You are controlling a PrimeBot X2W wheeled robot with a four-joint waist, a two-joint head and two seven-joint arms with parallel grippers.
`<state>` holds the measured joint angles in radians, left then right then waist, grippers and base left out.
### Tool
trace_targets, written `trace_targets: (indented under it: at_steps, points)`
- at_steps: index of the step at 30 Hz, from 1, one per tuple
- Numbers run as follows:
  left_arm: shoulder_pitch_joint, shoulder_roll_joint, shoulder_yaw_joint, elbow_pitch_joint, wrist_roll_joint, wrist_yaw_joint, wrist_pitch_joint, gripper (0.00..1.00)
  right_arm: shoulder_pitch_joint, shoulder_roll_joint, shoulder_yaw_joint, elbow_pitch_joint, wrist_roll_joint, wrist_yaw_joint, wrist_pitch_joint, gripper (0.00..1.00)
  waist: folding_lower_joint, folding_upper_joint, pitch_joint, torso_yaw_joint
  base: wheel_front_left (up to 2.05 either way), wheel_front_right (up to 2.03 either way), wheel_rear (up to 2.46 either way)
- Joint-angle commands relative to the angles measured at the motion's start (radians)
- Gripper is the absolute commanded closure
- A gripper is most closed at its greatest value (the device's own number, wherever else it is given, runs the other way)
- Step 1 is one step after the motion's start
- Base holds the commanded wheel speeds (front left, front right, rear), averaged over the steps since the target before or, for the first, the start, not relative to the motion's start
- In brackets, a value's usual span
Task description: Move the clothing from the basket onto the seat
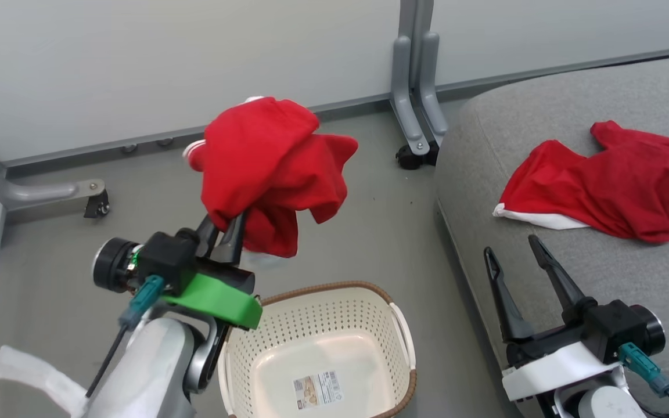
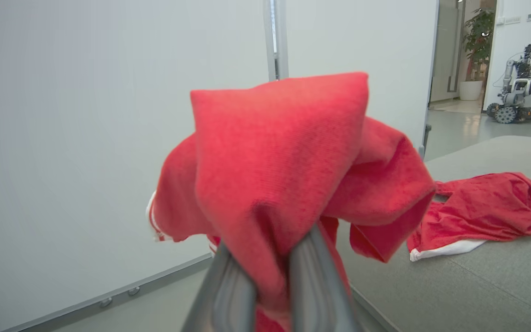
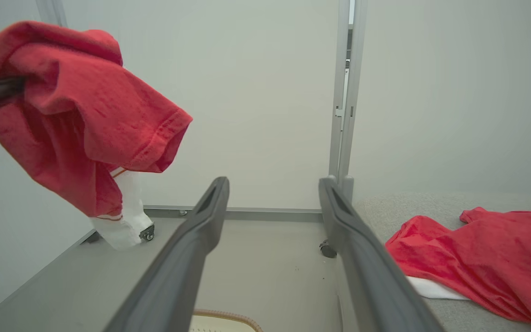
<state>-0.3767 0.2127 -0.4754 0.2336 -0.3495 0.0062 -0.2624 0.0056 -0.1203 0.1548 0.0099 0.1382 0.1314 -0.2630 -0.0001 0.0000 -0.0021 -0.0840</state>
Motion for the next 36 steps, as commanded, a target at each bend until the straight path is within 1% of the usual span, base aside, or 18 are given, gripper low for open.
trace_targets:
  at_steps: [1,4,8,12,16,21,25,36]
  points:
    - [0.033,-0.012,0.038,-0.032,0.018,-0.012,-0.003,1.0,0.017,0.0,0.004,-0.002,0.006,-0.002,-0.003,0.0,0.0001,0.0,-0.024,0.012,0.0,0.0,0.0]
    - [0.073,-0.042,0.106,-0.088,0.039,-0.044,-0.003,1.0,0.026,0.001,0.008,-0.005,0.009,-0.002,-0.003,0.0,0.0001,0.0,-0.037,0.012,0.0,0.0,0.0]
    - [0.1,-0.08,0.146,-0.134,0.083,-0.082,-0.003,1.0,0.045,0.002,0.009,-0.007,0.01,-0.002,-0.003,0.0,0.0001,0.0,-0.057,0.013,0.0,0.0,0.0]
    - [0.102,-0.113,0.154,-0.179,0.105,-0.108,-0.003,1.0,0.059,0.005,0.005,-0.01,0.011,-0.001,-0.003,0.0,0.0001,0.0,-0.067,0.019,0.0,0.0,0.0]
    - [0.101,-0.133,0.107,-0.202,0.127,-0.127,-0.003,1.0,0.065,0.006,0.011,-0.008,0.013,-0.002,-0.003,0.0,0.0001,0.0,-0.071,0.024,0.0,0.0,0.0]
    - [0.109,-0.148,0.039,-0.214,0.13,-0.136,-0.003,1.0,0.065,0.008,0.015,-0.006,0.014,-0.002,-0.003,0.0,0.0001,0.0,-0.075,0.025,0.0,0.0,0.0]
    - [0.109,-0.152,0.002,-0.216,0.141,-0.137,-0.003,1.0,0.068,0.007,0.013,-0.007,0.016,-0.001,-0.003,0.0,0.0001,0.0,-0.079,0.024,0.0,0.0,0.0]
    - [0.112,-0.159,0.007,-0.208,0.136,-0.138,-0.003,1.0,0.064,0.0,0.01,-0.012,0.017,-0.002,-0.003,0.0,0.0001,0.0,-0.074,0.017,0.0,0.0,0.0]
